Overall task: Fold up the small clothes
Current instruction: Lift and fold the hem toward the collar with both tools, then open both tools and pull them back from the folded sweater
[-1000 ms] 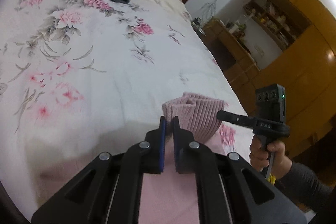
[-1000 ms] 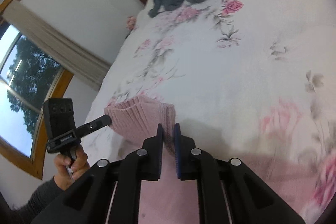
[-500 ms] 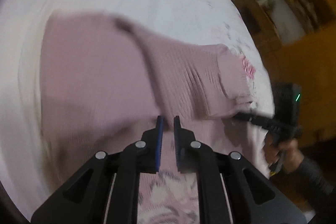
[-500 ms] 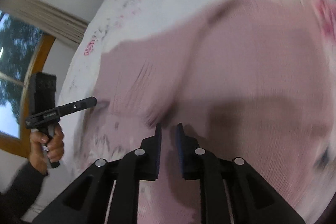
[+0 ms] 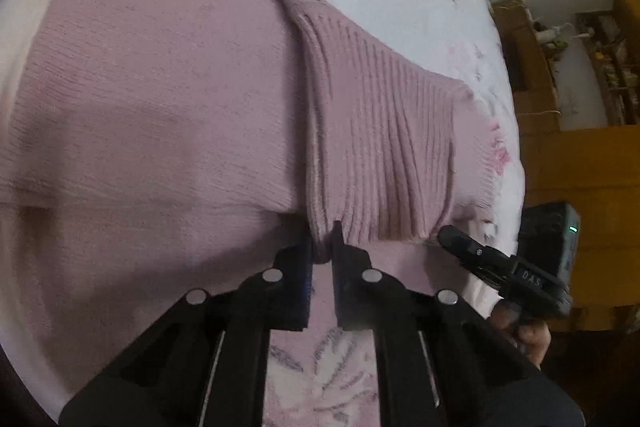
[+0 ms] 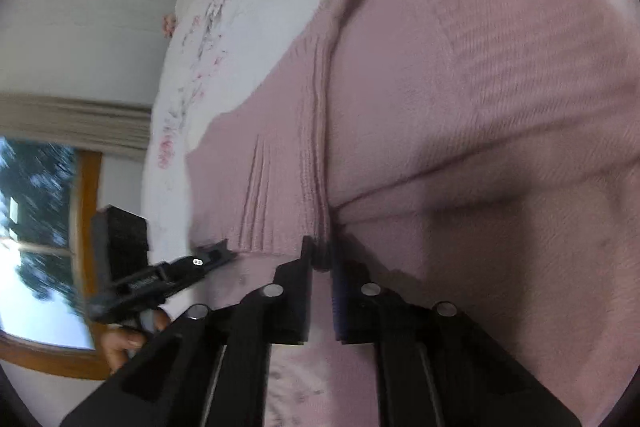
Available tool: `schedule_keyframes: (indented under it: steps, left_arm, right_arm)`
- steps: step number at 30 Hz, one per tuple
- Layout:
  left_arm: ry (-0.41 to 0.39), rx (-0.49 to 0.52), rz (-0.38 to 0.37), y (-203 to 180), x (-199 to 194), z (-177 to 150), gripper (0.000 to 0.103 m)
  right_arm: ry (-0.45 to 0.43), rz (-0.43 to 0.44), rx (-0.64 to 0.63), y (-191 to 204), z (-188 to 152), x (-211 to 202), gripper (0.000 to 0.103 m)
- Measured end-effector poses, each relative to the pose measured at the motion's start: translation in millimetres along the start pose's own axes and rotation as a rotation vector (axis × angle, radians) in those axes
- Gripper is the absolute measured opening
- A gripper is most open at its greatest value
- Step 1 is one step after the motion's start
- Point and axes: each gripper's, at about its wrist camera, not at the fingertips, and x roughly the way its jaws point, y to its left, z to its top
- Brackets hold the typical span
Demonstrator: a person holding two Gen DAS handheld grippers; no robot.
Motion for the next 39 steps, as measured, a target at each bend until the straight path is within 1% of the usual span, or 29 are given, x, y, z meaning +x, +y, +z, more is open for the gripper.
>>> schedule_keyframes:
  steps: [1,3,4,5,6,7,9,10,12,13,14,15,16,17,18,20,21,22,23,24,25,26,28,31,33,35,36,37,39]
  left_arm:
    - [-0.015,0.012,0.019,3,-3,-1,0.006]
    - [-0.023,0.018,0.015,8,-5,-2,0.006]
    - [-0.028,0.028,0.012,10,-7,-3,0.007]
    - [-0.035,0.033,0.002,10,-12,-4,0.012]
    - [-0.041,0.033,-0.005,10,-16,-5,0.015]
    - [-0.071,0.035,-0.009,9,-27,-5,0.021]
    - [-0.143,0.065,-0.005,0,-50,-11,0.031]
    - [-0.171,0.077,-0.027,-3,-58,-12,0.032]
    - [-0.195,0.100,-0.117,-13,-64,-14,0.032]
    - [-0.189,0.110,-0.132,-17,-59,-15,0.032]
    - [-0.169,0.111,-0.134,-20,-49,-13,0.032]
    - [-0.138,0.096,-0.115,-18,-35,-10,0.032]
    - [-0.108,0.087,-0.068,-12,-22,-7,0.032]
    - [-0.091,0.069,-0.019,-6,-12,-5,0.029]
    - [-0.070,0.046,-0.006,-1,-4,-5,0.024]
    - [-0.056,0.023,-0.039,8,-9,-6,0.024]
    - [-0.057,0.030,-0.044,7,-15,-8,0.027]
    - [-0.069,0.051,-0.057,5,-30,-14,0.039]
    - [-0.080,0.066,-0.062,4,-42,-21,0.046]
    - [-0.095,0.083,-0.075,5,-62,-34,0.055]
    - [-0.101,0.087,-0.090,5,-75,-44,0.060]
    - [-0.109,0.088,-0.117,12,-95,-63,0.067]
    - [-0.114,0.084,-0.132,24,-118,-95,0.074]
    - [-0.108,0.037,-0.102,60,-152,-160,0.075]
    - [-0.104,-0.010,-0.059,78,-160,-193,0.077]
    - [-0.102,-0.084,-0.048,107,-172,-234,0.077]
    - [-0.097,-0.114,-0.034,119,-175,-249,0.077]
    - [-0.089,-0.130,-0.029,131,-179,-259,0.077]
    - [-0.055,-0.173,-0.046,151,-179,-278,0.078]
  right_arm:
    - [-0.005,-0.022,-0.002,-3,-1,-3,0.007]
    - [0.005,-0.056,0.004,-13,0,2,0.006]
    - [0.013,-0.053,-0.003,-16,-3,4,0.007]
    - [0.019,-0.044,-0.015,-13,-4,4,0.007]
    - [0.018,-0.028,-0.027,-10,-3,2,0.008]
    - [0.003,-0.011,-0.042,-4,-3,-5,0.011]
    - [-0.039,0.004,-0.062,5,-2,-19,0.011]
    - [-0.073,0.013,-0.086,13,-4,-28,0.011]
    - [-0.096,0.037,-0.115,24,-4,-32,0.011]
    - [-0.078,0.054,-0.119,27,-3,-25,0.011]
    - [-0.060,0.050,-0.115,28,-3,-17,0.011]
    - [-0.030,0.032,-0.104,25,-2,-3,0.011]
    - [-0.015,0.004,-0.097,24,-1,6,0.011]
    - [-0.006,-0.035,-0.088,19,1,14,0.007]
    - [0.001,-0.054,-0.074,11,1,17,0.000]
    - [0.009,-0.033,-0.046,1,1,9,0.000]
    - [0.004,-0.024,-0.053,2,-2,1,0.006]
    - [-0.001,0.001,-0.074,3,-7,-16,0.018]
    - [-0.002,0.017,-0.085,3,-12,-29,0.025]
    - [-0.001,0.030,-0.095,1,-18,-45,0.032]
    - [0.008,0.032,-0.112,-4,-32,-65,0.033]
    - [0.018,0.023,-0.122,-10,-44,-79,0.034]
    - [0.040,-0.009,-0.111,-36,-82,-117,0.039]
    - [0.066,-0.067,-0.067,-71,-133,-153,0.042]
    - [0.081,-0.079,-0.016,-96,-168,-171,0.046]
    - [0.099,-0.051,0.058,-122,-205,-183,0.047]
    - [0.101,-0.045,0.074,-126,-214,-183,0.047]
    - [0.101,-0.031,0.100,-133,-228,-184,0.047]
    - [0.111,0.005,0.139,-143,-248,-181,0.049]
